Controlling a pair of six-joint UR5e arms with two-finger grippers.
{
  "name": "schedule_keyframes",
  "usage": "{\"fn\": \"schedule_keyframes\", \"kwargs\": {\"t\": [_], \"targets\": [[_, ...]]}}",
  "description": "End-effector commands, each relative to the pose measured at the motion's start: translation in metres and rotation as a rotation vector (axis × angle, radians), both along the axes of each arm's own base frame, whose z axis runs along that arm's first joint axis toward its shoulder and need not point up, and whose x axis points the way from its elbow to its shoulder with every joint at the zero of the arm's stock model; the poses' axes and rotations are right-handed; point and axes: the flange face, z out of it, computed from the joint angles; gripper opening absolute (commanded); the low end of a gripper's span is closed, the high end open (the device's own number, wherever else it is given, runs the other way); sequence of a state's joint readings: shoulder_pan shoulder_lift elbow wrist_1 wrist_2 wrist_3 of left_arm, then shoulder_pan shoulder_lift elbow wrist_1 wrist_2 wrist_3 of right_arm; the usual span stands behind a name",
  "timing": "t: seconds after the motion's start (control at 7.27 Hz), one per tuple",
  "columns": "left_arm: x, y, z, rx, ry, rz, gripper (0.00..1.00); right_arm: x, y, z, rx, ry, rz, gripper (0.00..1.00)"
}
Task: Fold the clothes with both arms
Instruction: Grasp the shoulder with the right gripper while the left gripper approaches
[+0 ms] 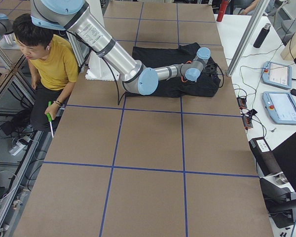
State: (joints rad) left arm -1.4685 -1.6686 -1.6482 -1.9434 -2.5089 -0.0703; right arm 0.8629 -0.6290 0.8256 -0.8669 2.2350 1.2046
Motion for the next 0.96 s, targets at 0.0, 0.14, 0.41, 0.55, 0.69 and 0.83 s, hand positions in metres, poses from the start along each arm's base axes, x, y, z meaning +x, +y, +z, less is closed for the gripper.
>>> {"fn": "schedule_keyframes", "kwargs": {"t": [0.0,0.14,0.41,0.55,0.69,0.83], "targets": [[0.114,-0.058,-0.083,-0.051,0.058,0.067,1.00,-0.001,0.003,-0.016,-0.002,-0.018,0.019,1.00],[0.149,-0.090,-0.113,-0.061,0.054,0.059,1.00,0.005,0.006,-0.036,0.000,-0.048,0.034,1.00],[0.194,-0.139,-0.112,-0.045,0.002,0.029,1.00,0.029,0.032,-0.057,-0.037,-0.119,0.083,1.00],[0.221,-0.151,-0.088,-0.028,-0.022,-0.010,1.00,0.047,0.060,-0.043,-0.016,-0.139,0.082,1.00],[0.244,-0.156,-0.053,0.027,-0.005,-0.027,1.00,0.068,0.086,-0.031,0.005,-0.157,0.082,1.00],[0.262,-0.153,-0.028,0.000,0.035,-0.065,1.00,0.077,0.096,-0.030,0.022,-0.167,0.089,1.00]]}}
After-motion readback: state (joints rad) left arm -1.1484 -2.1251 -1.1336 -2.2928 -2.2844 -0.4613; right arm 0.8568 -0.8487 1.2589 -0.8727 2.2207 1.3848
